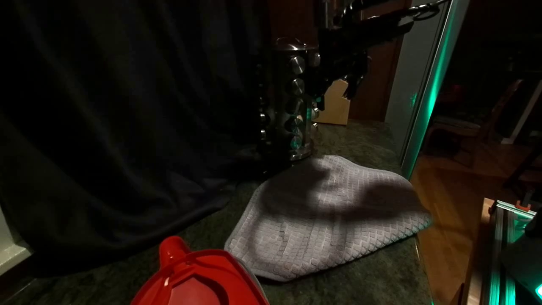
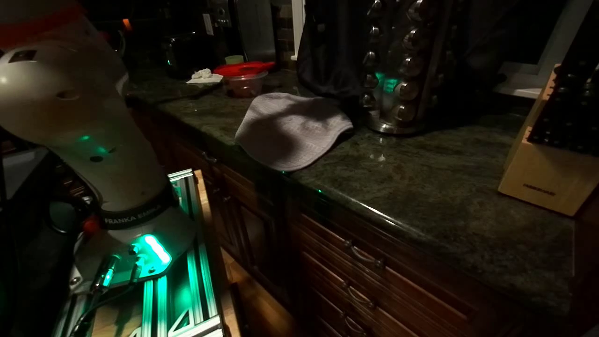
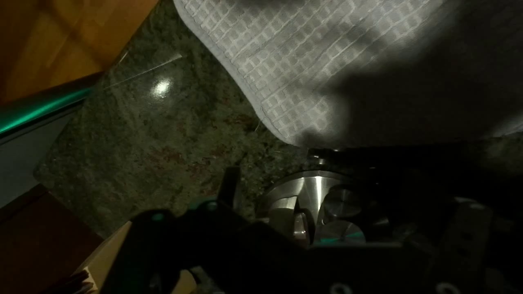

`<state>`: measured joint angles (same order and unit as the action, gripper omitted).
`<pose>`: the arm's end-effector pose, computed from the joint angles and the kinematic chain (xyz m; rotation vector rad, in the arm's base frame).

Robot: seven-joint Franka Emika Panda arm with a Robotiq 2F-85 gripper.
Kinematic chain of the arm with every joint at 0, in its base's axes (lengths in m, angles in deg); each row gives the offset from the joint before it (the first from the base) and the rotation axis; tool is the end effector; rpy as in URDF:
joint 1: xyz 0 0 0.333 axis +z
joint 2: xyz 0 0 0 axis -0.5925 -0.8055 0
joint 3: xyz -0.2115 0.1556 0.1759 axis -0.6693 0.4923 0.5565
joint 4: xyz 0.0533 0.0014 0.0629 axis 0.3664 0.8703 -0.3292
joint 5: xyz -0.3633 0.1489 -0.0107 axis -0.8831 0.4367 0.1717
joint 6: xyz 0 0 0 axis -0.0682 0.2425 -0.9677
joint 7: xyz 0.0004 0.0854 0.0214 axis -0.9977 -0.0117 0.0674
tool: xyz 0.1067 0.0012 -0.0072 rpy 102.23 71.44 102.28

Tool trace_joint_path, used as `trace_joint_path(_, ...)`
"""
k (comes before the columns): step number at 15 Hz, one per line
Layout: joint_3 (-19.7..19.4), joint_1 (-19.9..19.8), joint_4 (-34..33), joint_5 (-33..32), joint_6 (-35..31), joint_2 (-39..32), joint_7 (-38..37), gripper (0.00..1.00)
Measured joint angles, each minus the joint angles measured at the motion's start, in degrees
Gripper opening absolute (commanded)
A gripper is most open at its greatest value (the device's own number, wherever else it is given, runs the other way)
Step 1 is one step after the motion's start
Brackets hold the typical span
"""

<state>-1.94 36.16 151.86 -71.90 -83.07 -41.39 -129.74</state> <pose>0.4460 0.1667 0.4819 2.8314 -0.4696 0.1797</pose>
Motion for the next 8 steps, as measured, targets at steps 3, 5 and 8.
trace_joint_path(3,-3.6,0.25,-0.46,0.34,0.0,-0.47,-0.13,1.0)
trace_joint_path(5,-6.04,0.24,-0.87,0.78,0.0,-0.94,-0.12,1.0)
trace_joint_path(8,-9.31,0.21,-2.01,2.91,0.28,-1.66,-0.04,1.0)
